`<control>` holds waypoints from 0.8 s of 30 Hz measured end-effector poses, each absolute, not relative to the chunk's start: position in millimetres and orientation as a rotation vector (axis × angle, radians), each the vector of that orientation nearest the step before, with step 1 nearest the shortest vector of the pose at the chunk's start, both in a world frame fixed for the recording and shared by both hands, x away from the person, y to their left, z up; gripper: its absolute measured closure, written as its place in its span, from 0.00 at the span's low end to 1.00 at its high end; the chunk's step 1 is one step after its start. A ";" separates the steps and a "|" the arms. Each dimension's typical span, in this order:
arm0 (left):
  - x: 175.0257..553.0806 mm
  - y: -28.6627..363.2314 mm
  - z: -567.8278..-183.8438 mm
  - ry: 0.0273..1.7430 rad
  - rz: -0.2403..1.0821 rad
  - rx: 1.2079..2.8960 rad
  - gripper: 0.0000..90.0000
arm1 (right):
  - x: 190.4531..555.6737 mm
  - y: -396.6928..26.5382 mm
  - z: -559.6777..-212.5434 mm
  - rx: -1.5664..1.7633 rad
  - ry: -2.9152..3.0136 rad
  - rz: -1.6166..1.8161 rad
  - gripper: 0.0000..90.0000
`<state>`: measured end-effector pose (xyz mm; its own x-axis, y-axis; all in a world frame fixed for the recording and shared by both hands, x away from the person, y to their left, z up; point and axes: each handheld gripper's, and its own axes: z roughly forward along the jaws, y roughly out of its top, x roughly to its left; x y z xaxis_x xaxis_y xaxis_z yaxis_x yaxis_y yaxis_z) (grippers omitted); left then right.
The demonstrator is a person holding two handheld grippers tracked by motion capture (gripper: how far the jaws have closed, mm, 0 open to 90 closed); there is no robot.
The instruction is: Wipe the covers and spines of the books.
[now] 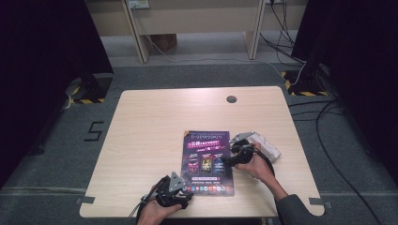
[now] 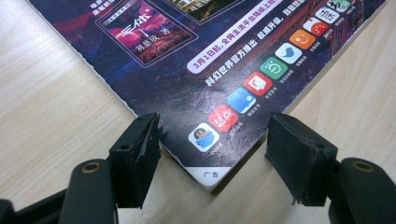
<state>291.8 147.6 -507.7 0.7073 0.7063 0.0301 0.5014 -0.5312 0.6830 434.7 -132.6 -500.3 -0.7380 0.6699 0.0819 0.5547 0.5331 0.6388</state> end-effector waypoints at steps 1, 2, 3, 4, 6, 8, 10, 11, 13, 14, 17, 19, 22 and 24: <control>292.4 147.1 -507.8 0.911 0.400 2.249 0.38 | 435.0 -132.9 -499.7 1.039 2.590 0.976 0.42; 293.1 146.2 -507.9 0.909 0.403 2.250 0.38 | 435.0 -132.9 -499.7 1.039 2.590 0.976 0.42; 293.7 145.0 -507.6 0.909 0.406 2.254 0.38 | 435.2 -133.1 -499.5 1.036 2.587 0.972 0.42; 294.1 144.3 -507.7 0.906 0.406 2.253 0.38 | 435.5 -133.4 -499.2 1.043 2.584 0.966 0.42; 294.8 143.2 -507.8 0.902 0.408 2.252 0.39 | 436.9 -134.6 -499.1 1.047 2.580 0.964 0.42; 294.4 143.0 -507.7 0.900 0.412 2.252 0.39 | 437.7 -135.5 -499.3 1.051 2.580 0.968 0.42; 293.9 143.7 -507.4 0.896 0.410 2.249 0.39 | 437.5 -135.8 -499.0 1.055 2.582 0.972 0.43; 293.5 144.3 -507.2 0.898 0.404 2.239 0.38 | 437.2 -136.1 -498.5 1.068 2.584 0.970 0.42; 291.7 146.6 -506.3 0.902 0.405 2.218 0.34 | 437.2 -139.3 -496.9 1.083 2.577 0.978 0.40; 291.0 148.3 -505.9 0.903 0.411 2.211 0.32 | 436.9 -142.6 -494.8 1.096 2.560 0.991 0.40; 289.7 153.5 -505.0 0.923 0.416 2.177 0.27 | 435.2 -150.5 -488.1 1.115 2.517 0.988 0.38; 289.9 157.3 -504.0 0.932 0.426 2.160 0.25 | 434.5 -157.2 -482.4 1.132 2.493 1.001 0.36; 291.3 161.6 -503.1 0.946 0.435 2.129 0.24 | 435.4 -165.7 -476.0 1.141 2.456 1.005 0.35; 292.2 163.1 -502.5 0.956 0.439 2.113 0.24 | 435.4 -171.2 -471.8 1.158 2.426 0.990 0.34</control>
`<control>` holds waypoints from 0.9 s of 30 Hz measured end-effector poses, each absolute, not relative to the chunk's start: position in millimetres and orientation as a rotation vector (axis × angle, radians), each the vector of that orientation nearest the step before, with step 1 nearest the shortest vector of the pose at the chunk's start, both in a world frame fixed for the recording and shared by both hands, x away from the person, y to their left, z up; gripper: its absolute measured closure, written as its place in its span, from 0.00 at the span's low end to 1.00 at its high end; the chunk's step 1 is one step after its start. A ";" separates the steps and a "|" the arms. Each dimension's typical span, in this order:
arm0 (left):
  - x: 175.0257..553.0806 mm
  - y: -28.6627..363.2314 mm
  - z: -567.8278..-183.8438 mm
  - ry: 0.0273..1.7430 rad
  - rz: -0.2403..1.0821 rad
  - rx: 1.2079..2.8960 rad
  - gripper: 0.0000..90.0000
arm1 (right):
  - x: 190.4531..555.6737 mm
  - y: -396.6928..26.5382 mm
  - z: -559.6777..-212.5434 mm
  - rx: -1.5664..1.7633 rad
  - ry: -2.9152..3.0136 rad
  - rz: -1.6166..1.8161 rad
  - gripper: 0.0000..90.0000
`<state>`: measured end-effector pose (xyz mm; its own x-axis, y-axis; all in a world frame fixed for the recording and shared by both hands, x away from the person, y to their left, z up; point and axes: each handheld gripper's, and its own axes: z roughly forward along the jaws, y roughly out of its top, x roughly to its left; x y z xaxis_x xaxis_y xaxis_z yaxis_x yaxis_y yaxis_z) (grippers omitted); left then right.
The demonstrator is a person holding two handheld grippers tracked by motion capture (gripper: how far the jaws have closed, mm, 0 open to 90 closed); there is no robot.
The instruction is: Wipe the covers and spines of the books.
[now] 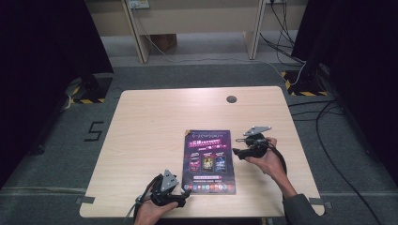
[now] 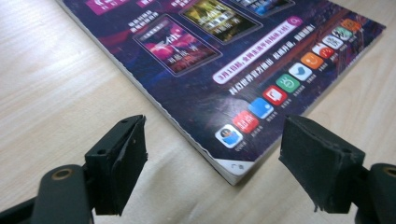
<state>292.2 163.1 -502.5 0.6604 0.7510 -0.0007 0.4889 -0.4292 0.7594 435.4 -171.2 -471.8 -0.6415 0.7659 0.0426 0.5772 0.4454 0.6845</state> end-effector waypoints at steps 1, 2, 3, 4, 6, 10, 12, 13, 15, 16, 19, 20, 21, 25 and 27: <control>292.9 164.0 -502.2 0.957 0.441 2.106 0.24 | 436.6 -177.7 -468.7 1.163 2.405 0.978 0.34; 293.6 164.9 -502.0 0.960 0.445 2.099 0.24 | 436.6 -177.7 -468.7 1.163 2.405 0.978 0.34; 294.3 165.6 -502.1 0.961 0.447 2.096 0.25 | 436.9 -180.7 -467.4 1.176 2.393 0.969 0.34; 295.0 166.6 -502.1 0.961 0.446 2.099 0.26 | 438.3 -187.3 -466.3 1.198 2.374 0.943 0.35; 295.7 167.6 -502.7 0.973 0.452 2.091 0.27 | 439.4 -190.8 -466.3 1.202 2.365 0.931 0.36; 296.5 168.7 -502.3 0.969 0.458 2.081 0.31 | 441.7 -206.8 -465.7 1.257 2.322 0.892 0.40; 297.5 168.7 -503.1 0.966 0.457 2.086 0.32 | 442.1 -209.5 -465.9 1.259 2.317 0.881 0.42; 298.0 168.5 -503.5 0.968 0.454 2.089 0.32 | 442.3 -211.8 -466.0 1.267 2.313 0.871 0.42; 298.7 168.4 -503.9 0.971 0.449 2.086 0.33 | 443.3 -216.2 -467.1 1.284 2.300 0.862 0.44; 299.0 168.2 -503.9 0.971 0.446 2.086 0.33 | 443.6 -218.0 -467.8 1.288 2.300 0.861 0.45; 301.4 166.1 -504.9 0.977 0.430 2.088 0.33 | 444.6 -221.4 -469.6 1.294 2.300 0.845 0.48; 302.4 165.2 -505.5 0.982 0.425 2.083 0.34 | 445.1 -222.7 -470.3 1.293 2.301 0.833 0.49; 304.5 163.5 -506.4 0.984 0.415 2.083 0.34 | 445.2 -223.4 -470.8 1.295 2.300 0.826 0.49; 308.7 158.2 -509.6 0.978 0.408 2.108 0.34 | 446.8 -226.7 -474.2 1.306 2.308 0.813 0.52; 310.1 156.5 -511.0 0.981 0.404 2.109 0.34 | 447.5 -227.4 -477.0 1.311 2.318 0.800 0.53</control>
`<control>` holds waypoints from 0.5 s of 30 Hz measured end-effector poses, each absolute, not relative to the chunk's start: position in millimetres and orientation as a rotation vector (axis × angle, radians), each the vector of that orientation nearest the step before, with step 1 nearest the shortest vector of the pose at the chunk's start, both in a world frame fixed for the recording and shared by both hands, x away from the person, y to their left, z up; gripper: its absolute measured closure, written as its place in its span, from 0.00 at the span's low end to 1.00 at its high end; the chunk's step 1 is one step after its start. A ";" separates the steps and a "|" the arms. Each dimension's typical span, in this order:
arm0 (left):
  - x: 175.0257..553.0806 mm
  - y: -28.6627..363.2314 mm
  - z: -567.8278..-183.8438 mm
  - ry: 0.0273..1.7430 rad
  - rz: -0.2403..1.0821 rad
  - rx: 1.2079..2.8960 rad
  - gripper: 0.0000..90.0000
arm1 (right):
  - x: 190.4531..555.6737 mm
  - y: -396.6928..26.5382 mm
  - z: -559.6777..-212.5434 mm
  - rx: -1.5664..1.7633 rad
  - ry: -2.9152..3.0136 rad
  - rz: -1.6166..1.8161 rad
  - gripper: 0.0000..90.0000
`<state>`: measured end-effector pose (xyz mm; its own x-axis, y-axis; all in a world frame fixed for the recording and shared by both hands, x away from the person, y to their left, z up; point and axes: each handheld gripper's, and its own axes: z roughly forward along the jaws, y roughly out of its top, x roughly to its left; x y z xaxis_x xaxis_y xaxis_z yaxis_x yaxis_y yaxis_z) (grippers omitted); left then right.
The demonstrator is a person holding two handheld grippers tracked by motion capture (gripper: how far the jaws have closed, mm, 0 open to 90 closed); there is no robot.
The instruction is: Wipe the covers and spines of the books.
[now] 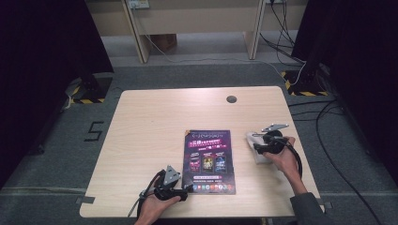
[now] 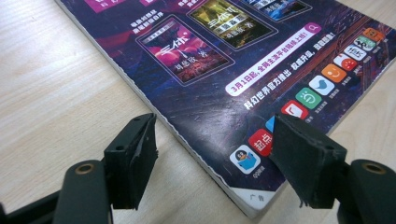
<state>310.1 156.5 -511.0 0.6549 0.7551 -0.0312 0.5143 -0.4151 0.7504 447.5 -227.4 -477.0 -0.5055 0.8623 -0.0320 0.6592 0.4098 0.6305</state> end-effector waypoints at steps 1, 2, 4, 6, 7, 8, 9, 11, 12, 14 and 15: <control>311.3 156.2 -510.9 0.982 0.401 2.107 0.34 | 447.7 -227.3 -478.3 1.318 2.322 0.792 0.53; 312.8 156.0 -510.9 0.984 0.402 2.106 0.34 | 449.3 -227.7 -481.0 1.316 2.329 0.784 0.54; 316.8 155.3 -511.5 0.989 0.395 2.107 0.34 | 449.4 -227.8 -481.8 1.323 2.330 0.780 0.55; 320.1 153.7 -512.5 0.990 0.364 2.101 0.34 | 449.3 -227.7 -482.8 1.330 2.336 0.778 0.56; 320.9 152.9 -512.8 0.987 0.352 2.102 0.35 | 449.4 -227.6 -483.4 1.329 2.341 0.779 0.57; 321.0 151.4 -513.0 0.983 0.343 2.101 0.35 | 449.6 -227.8 -483.9 1.323 2.345 0.777 0.59; 320.3 150.1 -512.7 0.981 0.356 2.108 0.35 | 449.7 -227.5 -484.5 1.326 2.348 0.773 0.60; 318.5 148.3 -512.2 0.968 0.378 2.119 0.35 | 450.0 -227.7 -485.6 1.328 2.348 0.773 0.63; 317.8 147.5 -511.9 0.971 0.375 2.120 0.36 | 450.0 -227.9 -485.9 1.328 2.351 0.771 0.64; 316.5 146.6 -512.0 0.973 0.361 2.121 0.36 | 449.9 -228.2 -486.7 1.329 2.356 0.769 0.68; 315.8 146.0 -512.0 0.971 0.364 2.121 0.36 | 449.8 -228.3 -486.8 1.320 2.361 0.767 0.71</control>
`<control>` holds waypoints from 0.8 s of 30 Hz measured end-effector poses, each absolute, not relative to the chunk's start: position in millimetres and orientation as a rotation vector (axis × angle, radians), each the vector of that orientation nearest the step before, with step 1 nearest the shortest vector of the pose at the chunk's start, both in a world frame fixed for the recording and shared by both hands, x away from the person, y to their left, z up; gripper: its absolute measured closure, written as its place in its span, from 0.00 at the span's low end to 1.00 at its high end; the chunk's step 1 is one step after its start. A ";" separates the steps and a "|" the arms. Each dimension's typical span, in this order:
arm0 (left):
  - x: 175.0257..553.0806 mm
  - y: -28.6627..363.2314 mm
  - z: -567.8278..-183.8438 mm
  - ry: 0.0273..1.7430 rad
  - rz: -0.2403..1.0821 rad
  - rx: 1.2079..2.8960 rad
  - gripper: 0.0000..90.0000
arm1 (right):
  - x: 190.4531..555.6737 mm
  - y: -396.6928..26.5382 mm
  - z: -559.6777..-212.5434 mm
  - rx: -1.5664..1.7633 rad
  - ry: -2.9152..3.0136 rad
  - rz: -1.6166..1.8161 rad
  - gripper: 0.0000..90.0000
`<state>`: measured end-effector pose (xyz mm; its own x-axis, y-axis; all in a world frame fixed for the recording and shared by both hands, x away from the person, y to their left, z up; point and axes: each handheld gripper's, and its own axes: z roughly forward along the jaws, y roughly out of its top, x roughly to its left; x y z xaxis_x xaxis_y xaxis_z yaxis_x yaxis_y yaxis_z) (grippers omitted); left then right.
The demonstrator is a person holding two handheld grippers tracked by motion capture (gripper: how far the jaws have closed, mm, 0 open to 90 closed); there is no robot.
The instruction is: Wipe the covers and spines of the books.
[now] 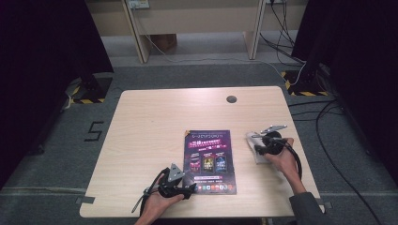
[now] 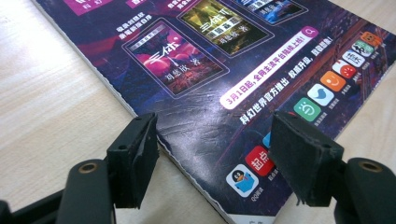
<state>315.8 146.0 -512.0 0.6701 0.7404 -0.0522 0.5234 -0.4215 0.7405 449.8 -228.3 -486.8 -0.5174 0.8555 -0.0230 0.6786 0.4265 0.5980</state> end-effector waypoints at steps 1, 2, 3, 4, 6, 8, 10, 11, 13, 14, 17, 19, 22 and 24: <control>314.7 145.4 -511.8 0.971 0.366 2.124 0.36 | 449.5 -228.1 -486.8 1.317 2.364 0.767 0.72; 313.5 144.3 -511.7 0.965 0.369 2.126 0.36 | 449.3 -228.0 -486.7 1.314 2.365 0.766 0.74; 311.8 143.3 -511.3 0.961 0.371 2.132 0.36 | 449.2 -228.1 -486.4 1.309 2.368 0.767 0.76; 310.4 142.5 -511.2 0.951 0.371 2.137 0.36 | 449.0 -228.2 -485.7 1.303 2.378 0.773 0.81; 307.1 140.6 -510.9 0.944 0.368 2.142 0.36 | 448.5 -228.2 -485.1 1.306 2.376 0.779 0.83; 303.8 138.9 -510.8 0.935 0.364 2.146 0.37 | 447.8 -228.2 -483.3 1.297 2.381 0.784 0.85; 300.6 137.4 -511.2 0.928 0.375 2.143 0.37 | 447.1 -228.6 -480.3 1.289 2.370 0.797 0.86; 298.7 136.5 -510.9 0.921 0.381 2.148 0.37 | 446.9 -228.9 -478.2 1.278 2.364 0.802 0.87; 296.6 135.1 -510.7 0.907 0.376 2.154 0.38 | 445.8 -229.3 -472.7 1.276 2.344 0.830 0.87; 296.2 135.1 -510.6 0.902 0.372 2.157 0.38 | 445.3 -229.3 -469.5 1.270 2.337 0.850 0.87; 295.8 134.6 -510.5 0.892 0.366 2.160 0.38 | 443.1 -224.9 -459.7 1.241 2.326 0.916 0.87; 296.3 134.7 -510.7 0.888 0.360 2.160 0.38 | 441.2 -216.4 -452.5 1.211 2.328 0.956 0.87; 297.6 135.0 -510.9 0.872 0.349 2.164 0.38 | 440.2 -201.7 -445.6 1.165 2.346 1.008 0.87; 298.7 134.8 -510.7 0.859 0.338 2.170 0.38 | 440.7 -189.2 -442.9 1.124 2.365 1.017 0.87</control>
